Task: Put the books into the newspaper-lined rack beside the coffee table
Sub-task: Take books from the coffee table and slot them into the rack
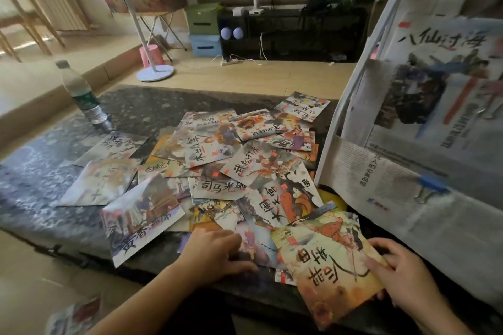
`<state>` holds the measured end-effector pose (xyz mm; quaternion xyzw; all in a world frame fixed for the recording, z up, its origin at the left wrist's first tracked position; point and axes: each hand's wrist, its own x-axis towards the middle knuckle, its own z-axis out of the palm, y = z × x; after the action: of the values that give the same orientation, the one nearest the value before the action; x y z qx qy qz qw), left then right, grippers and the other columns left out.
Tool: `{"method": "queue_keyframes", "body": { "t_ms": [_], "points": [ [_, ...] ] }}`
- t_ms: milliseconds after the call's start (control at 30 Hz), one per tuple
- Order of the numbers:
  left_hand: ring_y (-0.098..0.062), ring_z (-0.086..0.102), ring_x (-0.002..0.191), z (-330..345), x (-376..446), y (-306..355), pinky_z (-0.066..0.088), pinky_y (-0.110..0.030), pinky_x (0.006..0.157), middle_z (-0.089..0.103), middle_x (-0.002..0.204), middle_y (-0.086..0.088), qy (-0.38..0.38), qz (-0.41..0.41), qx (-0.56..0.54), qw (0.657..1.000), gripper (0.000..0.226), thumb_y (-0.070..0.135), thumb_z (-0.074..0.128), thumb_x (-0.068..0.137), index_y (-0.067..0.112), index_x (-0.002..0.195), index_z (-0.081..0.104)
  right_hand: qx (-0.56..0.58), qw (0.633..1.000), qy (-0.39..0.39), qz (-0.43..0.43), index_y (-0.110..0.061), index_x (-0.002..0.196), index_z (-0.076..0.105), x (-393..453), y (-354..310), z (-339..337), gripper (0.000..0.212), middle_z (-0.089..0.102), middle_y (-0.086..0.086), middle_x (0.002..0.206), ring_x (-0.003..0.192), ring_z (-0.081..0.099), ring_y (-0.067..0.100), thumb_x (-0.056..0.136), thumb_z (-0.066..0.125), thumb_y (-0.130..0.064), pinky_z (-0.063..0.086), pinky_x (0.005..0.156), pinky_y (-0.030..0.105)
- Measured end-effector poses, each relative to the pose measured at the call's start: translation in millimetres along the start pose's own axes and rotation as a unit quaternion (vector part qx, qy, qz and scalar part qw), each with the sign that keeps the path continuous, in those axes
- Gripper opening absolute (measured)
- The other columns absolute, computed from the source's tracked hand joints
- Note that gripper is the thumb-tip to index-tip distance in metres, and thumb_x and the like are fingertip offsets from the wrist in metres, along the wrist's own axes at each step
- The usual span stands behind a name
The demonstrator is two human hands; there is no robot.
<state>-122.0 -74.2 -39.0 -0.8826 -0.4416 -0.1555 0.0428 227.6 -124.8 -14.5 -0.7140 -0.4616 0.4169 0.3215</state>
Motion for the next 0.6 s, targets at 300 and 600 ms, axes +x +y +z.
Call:
{"method": "queue_keyframes", "body": {
  "t_ms": [300, 600],
  "points": [
    [-0.009, 0.047, 0.125, -42, 130, 91, 0.041, -0.032, 0.107, 0.052, 0.139, 0.011, -0.139, -0.041, -0.217, 0.965, 0.046, 0.041, 0.055, 0.096, 0.035, 0.140, 0.045, -0.039, 0.994, -0.044, -0.092, -0.035, 0.108, 0.068, -2, -22, -18, 0.028, 0.072, -0.012, 0.103, 0.094, 0.067, 0.001, 0.084, 0.074, -0.024, 0.057, 0.077, 0.023],
    [-0.005, 0.068, 0.084, -39, 148, 83, 0.057, -0.023, 0.078, 0.071, 0.089, 0.009, -0.108, -0.165, -0.411, 0.890, 0.009, 0.017, 0.064, 0.093, 0.021, 0.093, 0.073, 0.152, 0.984, 0.076, -0.055, -0.037, 0.110, 0.061, -22, -8, -36, 0.042, 0.069, -0.010, 0.105, 0.093, 0.066, 0.007, 0.071, 0.064, -0.051, 0.054, 0.061, 0.030]
  ]
}}
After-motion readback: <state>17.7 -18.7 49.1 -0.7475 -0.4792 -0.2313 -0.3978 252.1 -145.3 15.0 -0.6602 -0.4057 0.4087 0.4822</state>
